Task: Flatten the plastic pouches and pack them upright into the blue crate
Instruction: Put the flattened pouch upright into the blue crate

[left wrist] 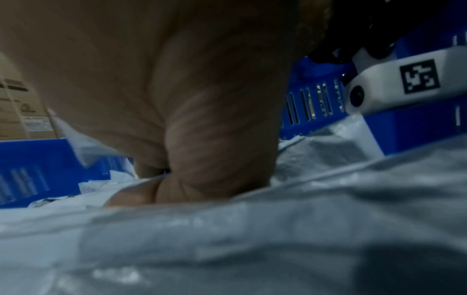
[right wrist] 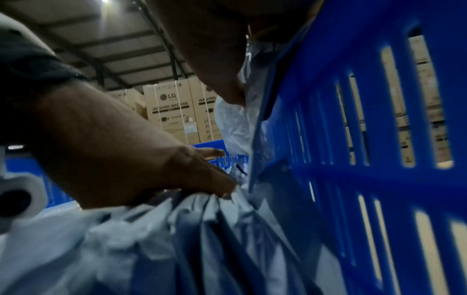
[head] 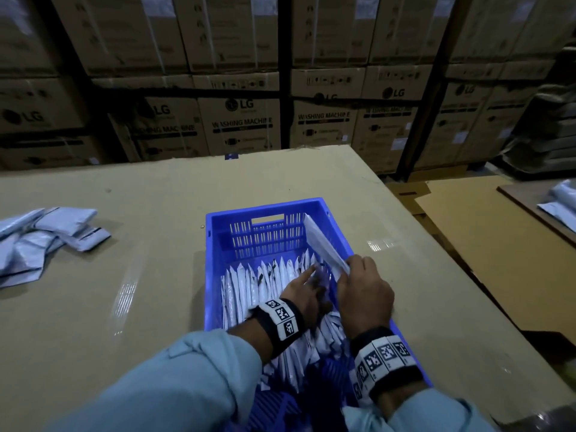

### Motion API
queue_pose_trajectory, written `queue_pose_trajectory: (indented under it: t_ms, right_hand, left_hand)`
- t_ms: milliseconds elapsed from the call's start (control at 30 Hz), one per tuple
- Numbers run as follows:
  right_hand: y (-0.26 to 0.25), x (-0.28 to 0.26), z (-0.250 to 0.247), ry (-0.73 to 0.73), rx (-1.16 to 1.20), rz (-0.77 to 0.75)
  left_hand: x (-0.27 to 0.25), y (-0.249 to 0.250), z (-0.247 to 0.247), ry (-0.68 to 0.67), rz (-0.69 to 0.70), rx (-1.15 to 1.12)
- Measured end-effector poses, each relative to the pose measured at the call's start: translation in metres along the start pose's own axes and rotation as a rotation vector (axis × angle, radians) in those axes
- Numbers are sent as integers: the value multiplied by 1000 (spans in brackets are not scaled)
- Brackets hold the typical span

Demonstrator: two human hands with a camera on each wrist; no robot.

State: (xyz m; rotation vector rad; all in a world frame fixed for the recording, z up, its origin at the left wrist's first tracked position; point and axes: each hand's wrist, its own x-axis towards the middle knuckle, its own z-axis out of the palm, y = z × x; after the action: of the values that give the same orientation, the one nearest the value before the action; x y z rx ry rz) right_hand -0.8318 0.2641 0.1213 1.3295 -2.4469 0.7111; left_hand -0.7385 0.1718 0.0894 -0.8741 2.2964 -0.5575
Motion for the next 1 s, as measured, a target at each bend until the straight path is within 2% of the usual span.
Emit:
queue_pose_trajectory:
  t_ms: [67, 167, 333, 433, 500, 733, 900, 1000]
  right_hand:
    - [-4, 1, 2, -75, -81, 5]
    - [-14, -2, 3, -123, -149, 8]
    - [-18, -11, 7, -255, -260, -74]
    - [-16, -10, 13, -453, -319, -113]
    - [-12, -10, 23, -570, -269, -124]
    - [7, -10, 50, -1012, 68, 131]
    - [6, -11, 64, -1015, 113, 146]
    - [-8, -18, 46, -905, -59, 64]
  left_hand:
    - [-7, -6, 5, 129, 276, 68]
    - [-13, -18, 5, 173, 351, -4]
    - [-24, -20, 13, 308, 295, -123]
    - [-28, -20, 15, 327, 283, -179]
    - [-28, -21, 19, 322, 265, -203]
    - [-16, -16, 34, 345, 152, -342]
    - [-11, -16, 37, 351, 190, -348]
    - [-13, -15, 36, 331, 197, -316]
